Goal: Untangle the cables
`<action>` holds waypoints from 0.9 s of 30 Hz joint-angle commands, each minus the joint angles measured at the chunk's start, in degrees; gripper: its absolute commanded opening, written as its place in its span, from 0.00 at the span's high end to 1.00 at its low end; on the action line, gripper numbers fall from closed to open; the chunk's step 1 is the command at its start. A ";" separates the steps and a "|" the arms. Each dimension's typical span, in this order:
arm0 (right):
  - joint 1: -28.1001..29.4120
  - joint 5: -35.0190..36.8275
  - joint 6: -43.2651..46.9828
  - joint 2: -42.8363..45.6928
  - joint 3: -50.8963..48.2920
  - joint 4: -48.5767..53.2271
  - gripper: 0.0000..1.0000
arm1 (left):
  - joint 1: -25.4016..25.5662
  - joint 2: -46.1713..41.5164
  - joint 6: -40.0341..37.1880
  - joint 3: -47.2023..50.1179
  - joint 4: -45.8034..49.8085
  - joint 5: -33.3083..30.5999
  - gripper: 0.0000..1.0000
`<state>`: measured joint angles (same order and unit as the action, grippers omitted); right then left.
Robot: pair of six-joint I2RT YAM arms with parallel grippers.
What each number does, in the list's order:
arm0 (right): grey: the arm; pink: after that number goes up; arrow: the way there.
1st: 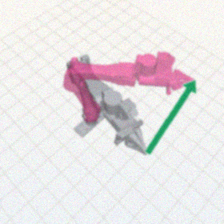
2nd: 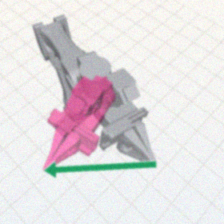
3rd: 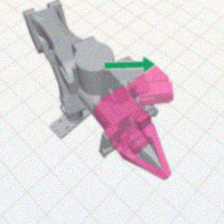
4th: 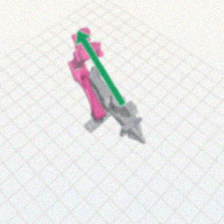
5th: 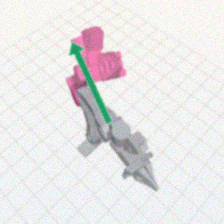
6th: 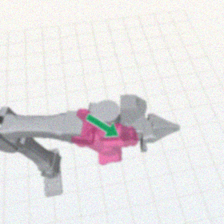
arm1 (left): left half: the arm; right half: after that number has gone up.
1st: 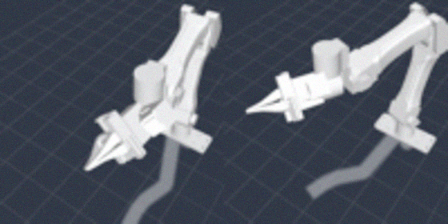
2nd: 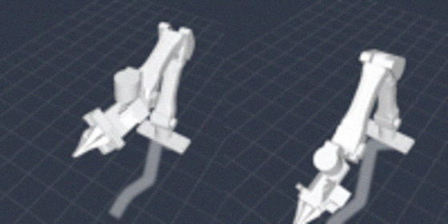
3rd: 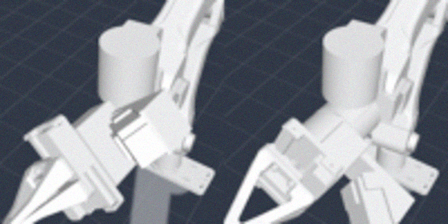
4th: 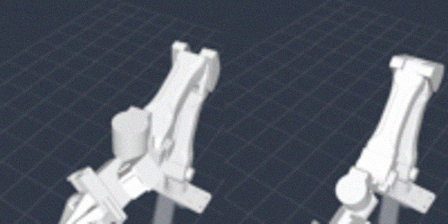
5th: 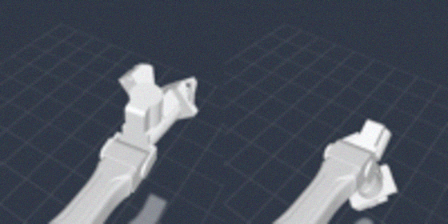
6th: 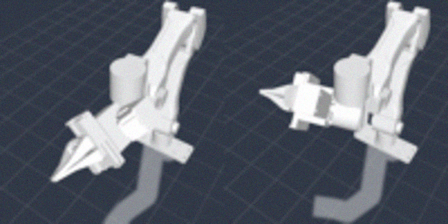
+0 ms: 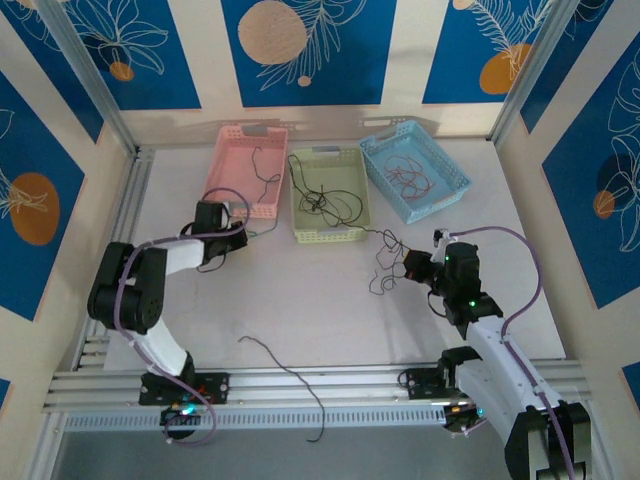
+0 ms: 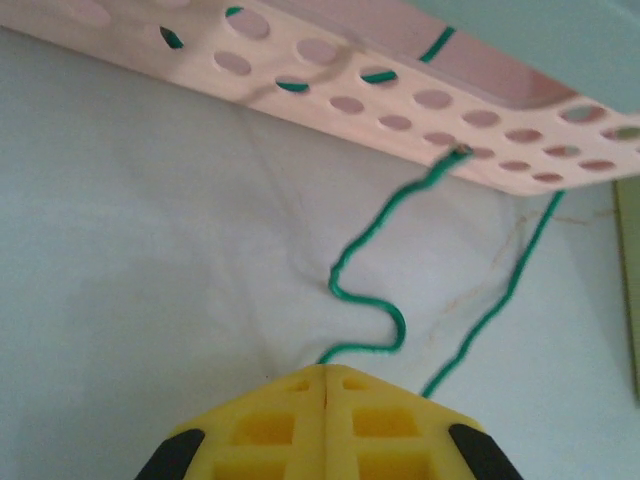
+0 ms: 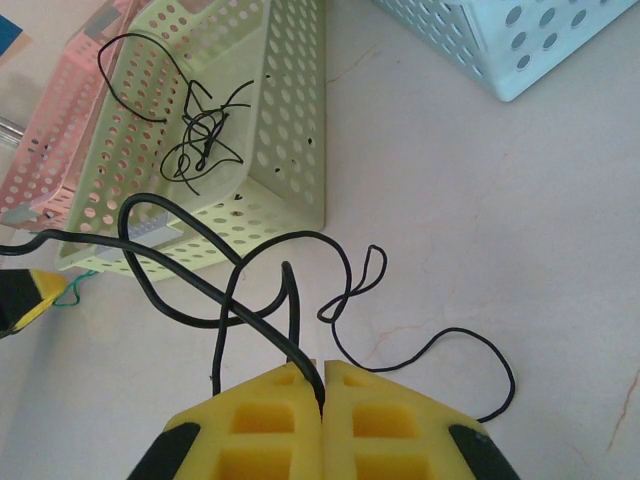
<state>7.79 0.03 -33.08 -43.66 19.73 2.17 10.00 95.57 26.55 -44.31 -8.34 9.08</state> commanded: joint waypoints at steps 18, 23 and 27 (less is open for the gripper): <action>-0.35 -0.30 -0.67 0.58 -0.75 -0.61 1.00 | 1.56 -7.30 -2.98 -0.44 12.85 1.52 0.44; -0.33 -0.16 -0.67 0.87 -0.86 -0.60 1.00 | 2.57 -0.57 -3.54 -4.98 13.17 -0.61 0.50; -0.41 -0.21 -0.71 0.77 -0.90 -0.66 1.00 | 3.25 1.89 -4.17 -6.87 14.02 -1.60 0.59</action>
<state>7.77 0.03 -33.08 -43.66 19.73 2.20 12.47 96.27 23.83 -48.95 4.03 8.99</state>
